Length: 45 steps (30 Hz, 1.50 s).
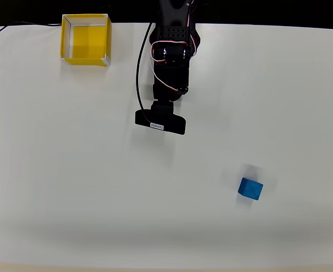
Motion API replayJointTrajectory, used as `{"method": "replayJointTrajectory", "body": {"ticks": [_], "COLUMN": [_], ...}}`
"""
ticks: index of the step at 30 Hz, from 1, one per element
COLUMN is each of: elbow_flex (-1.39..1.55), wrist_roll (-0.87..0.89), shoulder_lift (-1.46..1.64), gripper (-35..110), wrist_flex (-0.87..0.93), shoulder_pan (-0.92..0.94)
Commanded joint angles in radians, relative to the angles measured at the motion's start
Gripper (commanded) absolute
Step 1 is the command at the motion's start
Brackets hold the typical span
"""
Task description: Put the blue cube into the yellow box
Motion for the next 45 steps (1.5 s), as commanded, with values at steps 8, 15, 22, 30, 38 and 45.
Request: {"method": "replayJointTrajectory", "body": {"ticks": [8,15,22,30,38,45], "elbow_flex": [0.026,0.026,-0.009,-0.278,-0.408,-0.586], "wrist_roll": [-0.034,-0.035,-0.089,-0.087,-0.032,0.005], "shoulder_lift": [0.025,0.025,-0.008,-0.293,-0.583,-0.91], "gripper": [0,0,0,20,37,43], "wrist_flex": [0.014,0.014,-0.107,-0.495,-0.98,-1.267], "shoulder_pan": [-0.023,-0.026,-0.035,-0.054,-0.115,-0.189]}}
